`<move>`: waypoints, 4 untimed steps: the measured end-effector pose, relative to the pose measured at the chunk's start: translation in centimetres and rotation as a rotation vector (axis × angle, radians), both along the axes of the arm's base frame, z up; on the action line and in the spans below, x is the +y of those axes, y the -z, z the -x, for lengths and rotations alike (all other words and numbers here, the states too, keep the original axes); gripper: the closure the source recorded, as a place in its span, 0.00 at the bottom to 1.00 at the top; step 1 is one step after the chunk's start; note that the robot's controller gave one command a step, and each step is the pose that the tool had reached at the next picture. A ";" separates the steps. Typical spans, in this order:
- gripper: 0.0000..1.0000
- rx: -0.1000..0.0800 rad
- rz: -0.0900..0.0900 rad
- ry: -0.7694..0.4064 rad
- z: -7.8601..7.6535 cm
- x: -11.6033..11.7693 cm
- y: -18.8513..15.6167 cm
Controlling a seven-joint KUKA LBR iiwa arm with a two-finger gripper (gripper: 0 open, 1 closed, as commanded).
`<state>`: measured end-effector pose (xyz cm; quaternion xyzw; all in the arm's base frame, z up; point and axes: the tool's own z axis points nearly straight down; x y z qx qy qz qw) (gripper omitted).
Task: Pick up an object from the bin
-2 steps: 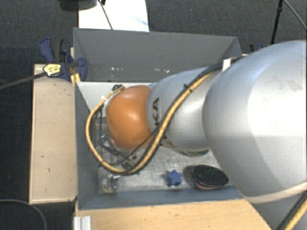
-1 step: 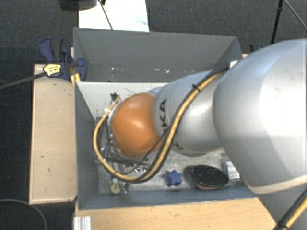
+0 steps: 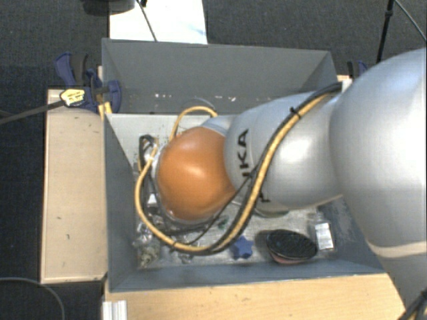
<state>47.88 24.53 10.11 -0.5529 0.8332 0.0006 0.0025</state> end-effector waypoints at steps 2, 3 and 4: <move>0.00 0.003 0.003 -0.685 -0.1 0.0 3.1; 1.00 0.001 0.001 -0.677 -0.2 0.1 2.9; 1.00 -0.002 0.002 -0.665 -0.3 0.2 0.6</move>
Offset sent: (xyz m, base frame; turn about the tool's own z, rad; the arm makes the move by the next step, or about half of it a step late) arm 0.0643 0.0081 -0.0311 -0.3405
